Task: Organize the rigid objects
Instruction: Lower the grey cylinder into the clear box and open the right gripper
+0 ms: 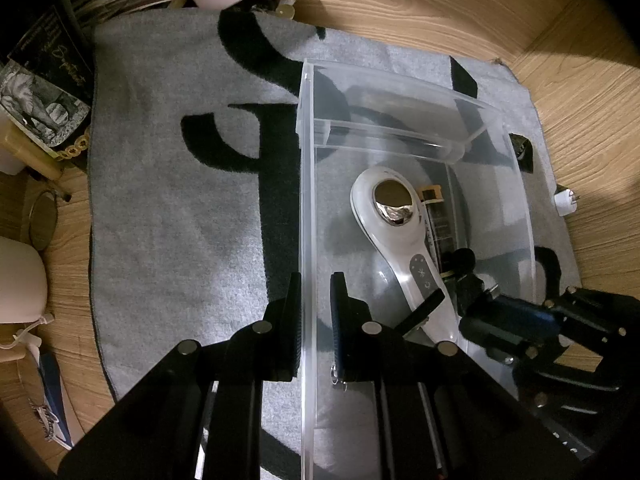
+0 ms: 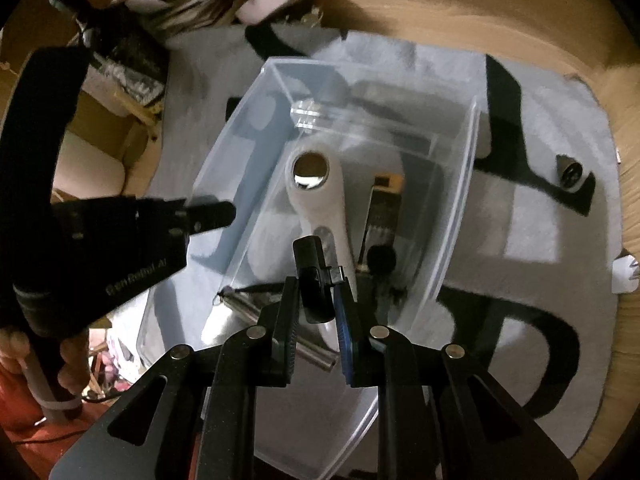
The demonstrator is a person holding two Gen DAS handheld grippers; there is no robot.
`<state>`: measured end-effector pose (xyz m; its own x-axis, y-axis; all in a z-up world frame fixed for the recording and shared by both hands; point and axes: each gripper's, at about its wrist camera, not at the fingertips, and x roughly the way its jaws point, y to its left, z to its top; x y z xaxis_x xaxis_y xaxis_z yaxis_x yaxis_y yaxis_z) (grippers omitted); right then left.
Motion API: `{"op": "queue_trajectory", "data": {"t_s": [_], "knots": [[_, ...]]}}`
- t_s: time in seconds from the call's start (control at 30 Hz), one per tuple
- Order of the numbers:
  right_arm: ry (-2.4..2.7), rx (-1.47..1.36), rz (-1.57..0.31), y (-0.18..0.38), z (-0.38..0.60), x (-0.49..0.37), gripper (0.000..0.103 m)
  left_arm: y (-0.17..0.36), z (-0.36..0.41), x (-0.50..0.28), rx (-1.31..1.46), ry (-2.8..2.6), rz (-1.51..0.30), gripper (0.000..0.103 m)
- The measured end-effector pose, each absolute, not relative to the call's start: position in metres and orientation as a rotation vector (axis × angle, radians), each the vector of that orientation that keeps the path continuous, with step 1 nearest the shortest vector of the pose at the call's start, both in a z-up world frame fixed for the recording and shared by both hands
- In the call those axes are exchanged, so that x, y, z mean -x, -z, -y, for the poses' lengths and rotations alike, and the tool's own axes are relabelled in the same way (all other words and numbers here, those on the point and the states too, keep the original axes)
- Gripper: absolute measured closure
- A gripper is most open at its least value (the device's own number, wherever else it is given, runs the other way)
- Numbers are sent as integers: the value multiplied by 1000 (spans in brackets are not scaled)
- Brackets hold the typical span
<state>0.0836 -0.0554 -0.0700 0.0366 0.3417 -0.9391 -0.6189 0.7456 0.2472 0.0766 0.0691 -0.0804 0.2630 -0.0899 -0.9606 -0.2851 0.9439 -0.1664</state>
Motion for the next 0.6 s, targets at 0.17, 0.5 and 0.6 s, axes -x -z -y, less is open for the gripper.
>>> {"op": "queue_trajectory", "data": {"t_s": [0.17, 0.5, 0.6], "knots": [[-764, 248, -1377, 76, 55, -83, 86, 80, -69, -77, 338, -135, -1305, 93], [-747, 220, -1311, 52, 69, -97, 67, 81, -69, -77, 340, -138, -1308, 93], [-720, 182, -1266, 40, 82, -109, 63, 82, -69, -77, 341, -141, -1310, 93]]}}
